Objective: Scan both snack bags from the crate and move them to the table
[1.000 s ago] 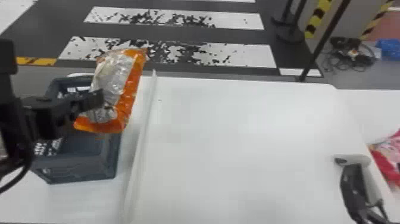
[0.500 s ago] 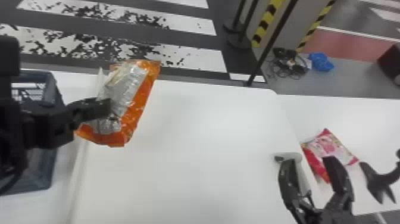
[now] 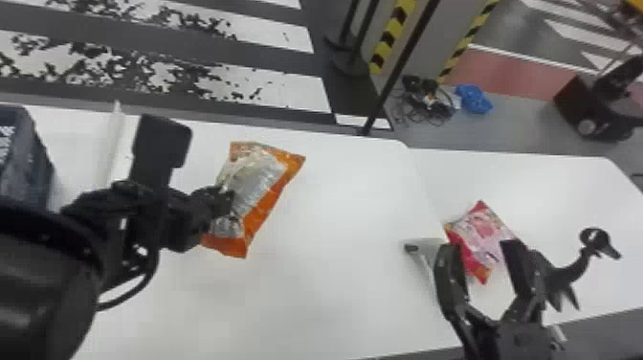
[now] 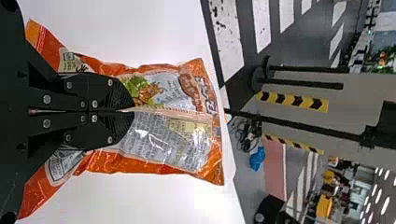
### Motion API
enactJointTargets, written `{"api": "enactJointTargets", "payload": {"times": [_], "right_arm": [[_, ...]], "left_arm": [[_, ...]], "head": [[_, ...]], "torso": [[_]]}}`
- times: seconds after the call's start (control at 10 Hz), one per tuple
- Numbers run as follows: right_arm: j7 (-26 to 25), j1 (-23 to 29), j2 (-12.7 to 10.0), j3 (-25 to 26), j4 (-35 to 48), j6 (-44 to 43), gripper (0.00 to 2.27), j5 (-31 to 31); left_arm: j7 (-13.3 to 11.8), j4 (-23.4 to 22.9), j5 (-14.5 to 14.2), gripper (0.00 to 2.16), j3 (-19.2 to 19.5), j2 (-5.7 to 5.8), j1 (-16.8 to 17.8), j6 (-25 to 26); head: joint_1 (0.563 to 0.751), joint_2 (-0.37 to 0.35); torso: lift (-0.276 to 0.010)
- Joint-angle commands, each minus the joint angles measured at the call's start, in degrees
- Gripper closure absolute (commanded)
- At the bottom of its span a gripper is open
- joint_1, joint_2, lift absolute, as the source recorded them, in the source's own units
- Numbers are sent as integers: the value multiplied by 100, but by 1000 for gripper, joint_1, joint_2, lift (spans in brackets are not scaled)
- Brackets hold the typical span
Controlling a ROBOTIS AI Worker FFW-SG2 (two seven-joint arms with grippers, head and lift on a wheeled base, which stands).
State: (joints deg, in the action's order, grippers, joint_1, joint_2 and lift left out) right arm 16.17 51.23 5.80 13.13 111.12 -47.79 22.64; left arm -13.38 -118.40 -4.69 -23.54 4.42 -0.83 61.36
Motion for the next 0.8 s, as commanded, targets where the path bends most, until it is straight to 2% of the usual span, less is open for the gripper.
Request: {"api": "enactJointTargets", "payload": {"times": [0.0, 0.2, 0.3, 0.4, 0.6, 0.7], "right_arm": [[0, 36, -17, 75, 147, 11, 103, 82], [0, 36, -44, 128, 287, 29, 103, 109], [0, 36, -44, 137, 305, 46, 103, 126], [0, 28, -52, 128, 305, 64, 103, 135], [0, 19, -70, 137, 296, 46, 103, 144], [0, 45, -79, 163, 305, -6, 103, 205]], "left_arm": [[2, 599, 231, 2135, -670, -47, 241, -375], [-33, 1205, 522, 2135, -1408, -179, 294, -726], [-42, 1434, 513, 2135, -1795, -170, 259, -1130], [2, 1706, 522, 2135, -2164, -214, 259, -1464], [-77, 2172, 416, 2135, -2375, -457, 215, -1939], [-95, 2277, 434, 2135, -2383, -457, 241, -1974]], "head": [[695, -350], [695, -350], [695, -350], [695, -350], [695, -350], [695, -350]], "torso": [[-87], [-87], [-87], [-87], [-87], [-87]]}}
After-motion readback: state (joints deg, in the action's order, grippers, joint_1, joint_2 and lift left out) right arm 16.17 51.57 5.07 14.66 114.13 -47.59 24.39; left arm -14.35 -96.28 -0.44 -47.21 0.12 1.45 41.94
